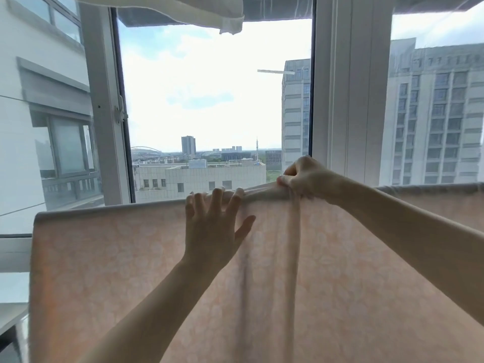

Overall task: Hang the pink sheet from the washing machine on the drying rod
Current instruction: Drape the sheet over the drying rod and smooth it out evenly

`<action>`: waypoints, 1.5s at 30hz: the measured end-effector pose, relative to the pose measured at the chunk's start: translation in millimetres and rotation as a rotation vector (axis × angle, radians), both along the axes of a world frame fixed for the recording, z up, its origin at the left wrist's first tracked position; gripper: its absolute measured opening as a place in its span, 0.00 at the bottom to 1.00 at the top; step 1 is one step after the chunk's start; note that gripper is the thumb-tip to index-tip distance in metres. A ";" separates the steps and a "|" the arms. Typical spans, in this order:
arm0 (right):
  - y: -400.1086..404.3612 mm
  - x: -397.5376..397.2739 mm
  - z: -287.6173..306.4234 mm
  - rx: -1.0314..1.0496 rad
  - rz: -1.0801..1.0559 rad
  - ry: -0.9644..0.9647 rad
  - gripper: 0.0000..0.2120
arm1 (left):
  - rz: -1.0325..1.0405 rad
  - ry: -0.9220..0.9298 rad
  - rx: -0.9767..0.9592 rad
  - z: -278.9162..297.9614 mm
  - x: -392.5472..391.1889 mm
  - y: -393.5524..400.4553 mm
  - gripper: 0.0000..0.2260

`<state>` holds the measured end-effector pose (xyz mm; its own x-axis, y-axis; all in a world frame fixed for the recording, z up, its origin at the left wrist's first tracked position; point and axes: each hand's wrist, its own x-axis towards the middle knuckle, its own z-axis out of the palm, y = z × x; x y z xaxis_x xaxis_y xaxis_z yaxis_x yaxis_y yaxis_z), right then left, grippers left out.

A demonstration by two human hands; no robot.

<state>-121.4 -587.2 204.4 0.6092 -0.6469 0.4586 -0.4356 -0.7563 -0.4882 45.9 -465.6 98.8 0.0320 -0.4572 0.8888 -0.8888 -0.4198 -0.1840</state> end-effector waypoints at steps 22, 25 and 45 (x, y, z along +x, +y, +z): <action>-18.6 -56.6 -53.0 -0.374 -0.085 -0.279 0.10 | -0.076 -0.056 -0.090 -8.1 -74.4 -63.5 0.23; -28.3 -78.1 -48.2 -0.368 -0.072 -0.220 0.09 | -0.038 -0.051 -0.091 -7.3 -71.7 -63.8 0.23; -40.2 -113.9 -44.5 -0.563 -0.211 -0.162 0.07 | -0.095 -0.046 -0.126 -11.9 -71.0 -65.7 0.24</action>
<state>-235.3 -627.4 159.9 0.3886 -0.3780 0.8403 -0.5577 -0.8225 -0.1121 -25.0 -531.3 86.8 -0.0485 -0.3409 0.9389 -0.9175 -0.3564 -0.1768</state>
